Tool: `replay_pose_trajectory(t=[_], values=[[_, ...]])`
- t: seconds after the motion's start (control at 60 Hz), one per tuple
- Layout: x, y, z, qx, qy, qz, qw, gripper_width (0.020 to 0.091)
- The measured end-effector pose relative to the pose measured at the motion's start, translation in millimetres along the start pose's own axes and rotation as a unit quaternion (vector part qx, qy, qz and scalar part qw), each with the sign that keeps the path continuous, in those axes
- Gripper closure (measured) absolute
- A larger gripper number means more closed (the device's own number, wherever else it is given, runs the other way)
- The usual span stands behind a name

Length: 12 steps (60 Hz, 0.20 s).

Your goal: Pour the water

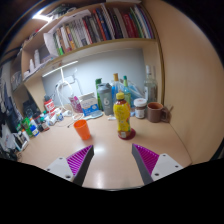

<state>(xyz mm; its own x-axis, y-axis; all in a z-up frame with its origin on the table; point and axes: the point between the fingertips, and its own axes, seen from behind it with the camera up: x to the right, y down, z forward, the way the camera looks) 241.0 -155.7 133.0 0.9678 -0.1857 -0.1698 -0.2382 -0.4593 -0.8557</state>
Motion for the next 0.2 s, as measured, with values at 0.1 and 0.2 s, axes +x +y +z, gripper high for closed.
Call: replay_pose_trajectory(t=[0.1,0.2], values=[[-25,7,-54,-0.003,0.012,0.001,1.000,0.0265],[-55,3,-99,0.008,0.011,0.002,1.000,0.0262]])
